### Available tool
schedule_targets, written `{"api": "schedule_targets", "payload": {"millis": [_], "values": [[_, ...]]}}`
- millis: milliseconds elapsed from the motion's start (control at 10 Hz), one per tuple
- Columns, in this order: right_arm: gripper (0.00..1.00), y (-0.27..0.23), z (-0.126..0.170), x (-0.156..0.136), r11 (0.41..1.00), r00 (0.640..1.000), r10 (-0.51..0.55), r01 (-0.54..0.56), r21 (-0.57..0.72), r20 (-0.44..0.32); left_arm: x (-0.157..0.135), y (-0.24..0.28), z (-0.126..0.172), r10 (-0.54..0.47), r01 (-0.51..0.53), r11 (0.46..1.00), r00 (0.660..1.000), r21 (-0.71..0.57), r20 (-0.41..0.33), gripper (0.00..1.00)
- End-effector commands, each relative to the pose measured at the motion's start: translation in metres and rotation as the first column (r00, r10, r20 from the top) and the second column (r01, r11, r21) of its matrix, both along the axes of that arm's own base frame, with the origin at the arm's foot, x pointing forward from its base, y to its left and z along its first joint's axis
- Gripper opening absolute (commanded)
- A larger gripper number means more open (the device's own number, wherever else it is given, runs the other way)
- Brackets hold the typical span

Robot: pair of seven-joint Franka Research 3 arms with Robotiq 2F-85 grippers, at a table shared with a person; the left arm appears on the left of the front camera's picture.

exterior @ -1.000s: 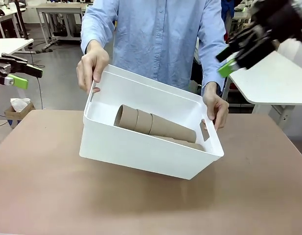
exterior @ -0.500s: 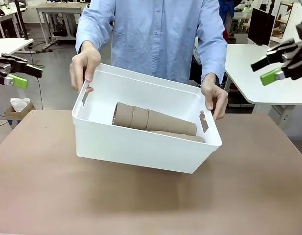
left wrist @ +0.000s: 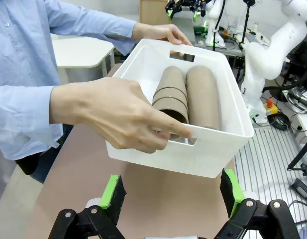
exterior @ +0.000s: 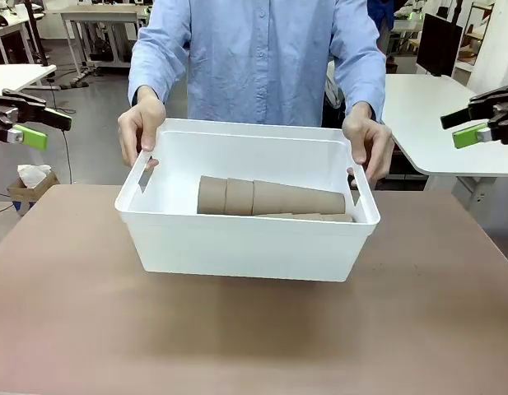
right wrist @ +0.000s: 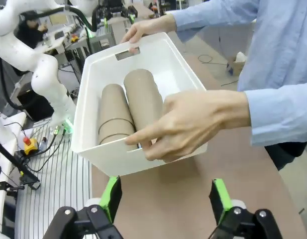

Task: Stack the cups and store them in the basket.
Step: Place the stack of Reusable plastic cups into the Pantry Basket.

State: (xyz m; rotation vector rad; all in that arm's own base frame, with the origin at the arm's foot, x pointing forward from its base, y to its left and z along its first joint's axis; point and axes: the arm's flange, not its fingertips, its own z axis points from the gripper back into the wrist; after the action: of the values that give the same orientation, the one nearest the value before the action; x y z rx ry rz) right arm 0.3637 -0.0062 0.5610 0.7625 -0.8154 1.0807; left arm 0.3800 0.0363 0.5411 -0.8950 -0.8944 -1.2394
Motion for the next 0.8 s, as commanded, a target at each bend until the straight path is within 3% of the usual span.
{"api": "schedule_targets", "payload": {"millis": [0,700], "values": [[0.95,0.0056,-0.0018,0.0010,0.999,1.000,0.024,-0.024,-0.033,0.005,-0.0014,-0.0011,0.0027,-0.002,0.002,1.000,1.000,-0.001,-0.011,1.00],[0.95,0.0056,-0.0018,0.0010,0.999,1.000,0.024,-0.024,-0.033,0.005,-0.0014,-0.0011,0.0027,-0.002,0.002,1.000,1.000,-0.001,-0.011,1.00]]}}
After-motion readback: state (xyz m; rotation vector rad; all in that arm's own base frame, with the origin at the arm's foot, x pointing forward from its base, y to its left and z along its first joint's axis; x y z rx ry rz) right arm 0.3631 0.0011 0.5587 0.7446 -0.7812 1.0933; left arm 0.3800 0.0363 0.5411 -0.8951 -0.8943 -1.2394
